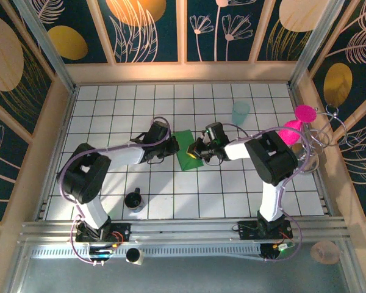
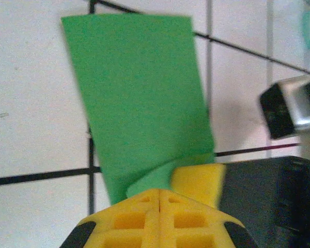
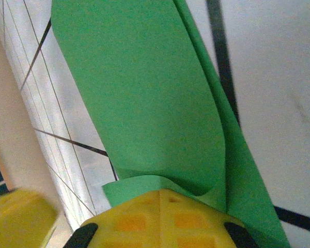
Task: Fold a paper plane with a square sheet of paper (pick it up from the middle)
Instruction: Fold the triangle a second time at the center of the table.
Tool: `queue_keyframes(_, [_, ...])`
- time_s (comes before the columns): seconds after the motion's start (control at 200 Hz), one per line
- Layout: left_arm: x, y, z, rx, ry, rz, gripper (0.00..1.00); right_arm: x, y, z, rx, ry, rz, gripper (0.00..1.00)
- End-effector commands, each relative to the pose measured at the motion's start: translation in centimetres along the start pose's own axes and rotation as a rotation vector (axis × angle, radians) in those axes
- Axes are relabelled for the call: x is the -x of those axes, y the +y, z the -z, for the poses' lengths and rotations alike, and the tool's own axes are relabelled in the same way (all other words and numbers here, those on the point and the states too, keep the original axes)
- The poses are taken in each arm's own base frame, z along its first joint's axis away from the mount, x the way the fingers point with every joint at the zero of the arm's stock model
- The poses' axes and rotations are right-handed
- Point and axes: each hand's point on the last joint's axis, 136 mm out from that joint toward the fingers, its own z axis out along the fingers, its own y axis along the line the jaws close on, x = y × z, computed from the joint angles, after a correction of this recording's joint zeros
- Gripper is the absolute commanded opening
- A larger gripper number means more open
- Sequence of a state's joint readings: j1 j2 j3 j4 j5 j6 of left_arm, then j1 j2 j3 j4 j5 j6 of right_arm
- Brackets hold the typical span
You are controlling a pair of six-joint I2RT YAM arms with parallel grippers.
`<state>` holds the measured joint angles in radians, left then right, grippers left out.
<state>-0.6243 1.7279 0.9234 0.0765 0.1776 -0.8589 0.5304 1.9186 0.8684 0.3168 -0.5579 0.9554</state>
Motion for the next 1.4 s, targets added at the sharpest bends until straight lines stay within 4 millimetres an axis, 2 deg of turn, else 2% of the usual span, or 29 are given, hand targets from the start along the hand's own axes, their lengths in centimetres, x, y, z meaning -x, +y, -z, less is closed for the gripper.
queue_keyframes(0.0, [-1.5,-1.6,1.2,-0.059,0.015,0.015,0.00,-1.3,-3.7,0.0,-0.119,-0.011,-0.155,0.00])
queue_keyframes(0.195, [-5.3,-2.3,0.5,-0.072,0.106,0.013,0.00,-1.3,-3.8,-0.3,-0.112,-0.007,-0.187,0.00])
queue_keyframes(0.335, [-6.7,-1.9,-0.2,-0.056,0.143,0.017,0.00,-1.4,-4.0,-0.4,-0.113,-0.005,-0.191,0.00])
queue_keyframes(0.37, [-7.4,-1.1,-1.1,-0.034,0.167,0.021,0.00,-1.4,-4.0,-0.4,-0.114,-0.005,-0.190,0.00])
queue_keyframes(0.501, [-7.4,-1.3,-1.7,-0.031,0.175,0.016,0.00,-1.5,-4.2,-0.3,-0.122,-0.004,-0.188,0.00])
queue_keyframes(0.681, [-7.8,-0.6,-2.5,0.000,0.192,0.020,0.00,-1.6,-4.3,-0.3,-0.128,-0.001,-0.186,0.00])
queue_keyframes(0.961, [-7.9,1.5,-2.2,0.088,0.182,-0.001,0.00,-1.8,-4.8,-0.3,-0.141,0.002,-0.186,0.00])
queue_keyframes(1.251, [-8.2,1.9,-2.4,0.103,0.190,-0.007,0.00,-1.9,-5.6,-0.3,-0.169,0.000,-0.186,0.00])
queue_keyframes(1.397, [-8.6,2.3,-2.3,0.106,0.200,-0.005,0.00,-1.6,-4.7,-0.1,-0.154,-0.004,-0.151,0.00])
